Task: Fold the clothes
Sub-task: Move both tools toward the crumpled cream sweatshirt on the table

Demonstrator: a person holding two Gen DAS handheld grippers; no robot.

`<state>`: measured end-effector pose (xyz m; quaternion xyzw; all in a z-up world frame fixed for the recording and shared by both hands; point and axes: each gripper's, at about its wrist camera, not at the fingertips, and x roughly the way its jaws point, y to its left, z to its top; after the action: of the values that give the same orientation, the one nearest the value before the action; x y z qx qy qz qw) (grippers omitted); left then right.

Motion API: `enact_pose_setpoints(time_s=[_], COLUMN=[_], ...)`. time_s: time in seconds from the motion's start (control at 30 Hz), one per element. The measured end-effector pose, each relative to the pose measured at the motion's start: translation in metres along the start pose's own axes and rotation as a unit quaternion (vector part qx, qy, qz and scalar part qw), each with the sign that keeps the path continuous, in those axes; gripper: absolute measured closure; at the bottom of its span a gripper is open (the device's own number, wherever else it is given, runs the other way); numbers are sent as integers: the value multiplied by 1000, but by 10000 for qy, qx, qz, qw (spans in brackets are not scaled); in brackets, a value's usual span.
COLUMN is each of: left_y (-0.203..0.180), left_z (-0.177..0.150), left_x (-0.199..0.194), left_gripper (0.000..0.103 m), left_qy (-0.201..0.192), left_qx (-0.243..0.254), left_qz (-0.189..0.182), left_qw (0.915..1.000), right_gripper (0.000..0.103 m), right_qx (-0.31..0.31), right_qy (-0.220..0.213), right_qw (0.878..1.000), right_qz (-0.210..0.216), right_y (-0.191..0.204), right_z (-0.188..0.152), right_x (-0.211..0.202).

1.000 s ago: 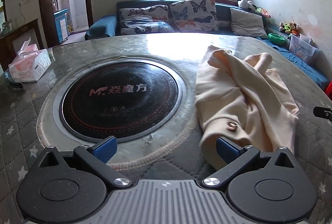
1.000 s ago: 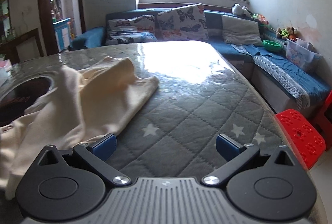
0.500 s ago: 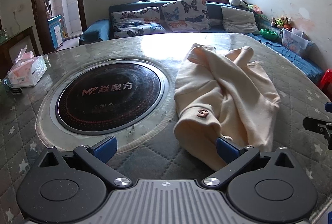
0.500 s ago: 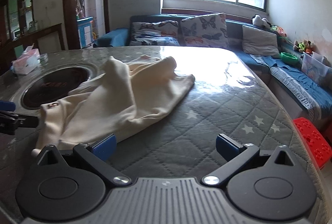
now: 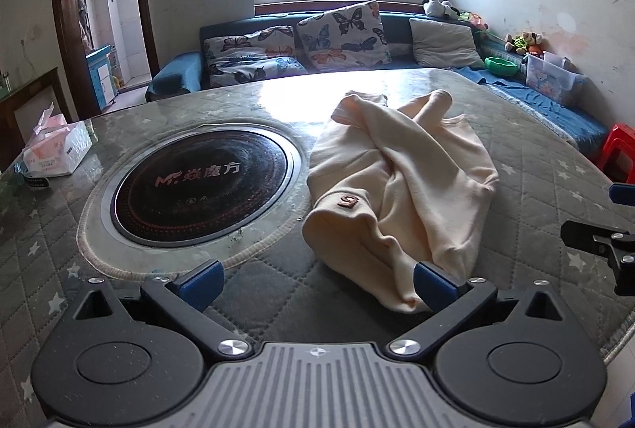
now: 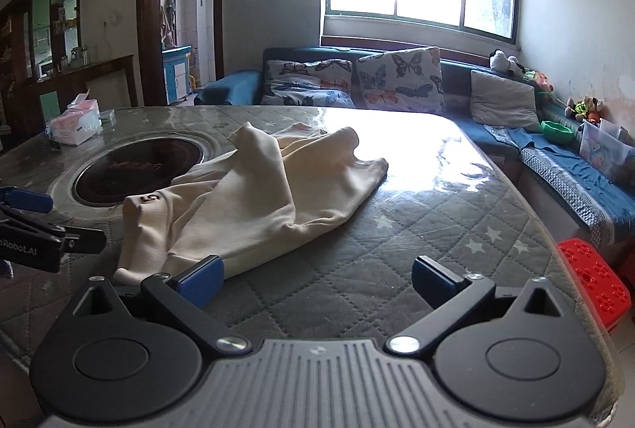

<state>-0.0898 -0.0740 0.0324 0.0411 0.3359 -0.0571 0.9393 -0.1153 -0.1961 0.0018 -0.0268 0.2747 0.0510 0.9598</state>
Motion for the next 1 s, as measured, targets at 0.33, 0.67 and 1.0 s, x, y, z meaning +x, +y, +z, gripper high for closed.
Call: enact_pose_setpoints(time_s=[0.33,0.67,1.0], left_y=[-3,-2,-1], left_z=[-1,2,-3], left_x=[-2,7,12], left_gripper=[0,0,0], left_qy=[18,144,315], left_qx=[6,14,92], left_qz=[-16,32,26], left_qw=[10000,9999,9995], right_gripper=[1,5,9], right_qx=[-58,-187,-217], right_qy=[16,170,294], right_qw=[9999,9991,9979], right_qz=[143,355,540], right_y=[11,23,32], right_z=[2,6,7], right_x=[-3,11,22])
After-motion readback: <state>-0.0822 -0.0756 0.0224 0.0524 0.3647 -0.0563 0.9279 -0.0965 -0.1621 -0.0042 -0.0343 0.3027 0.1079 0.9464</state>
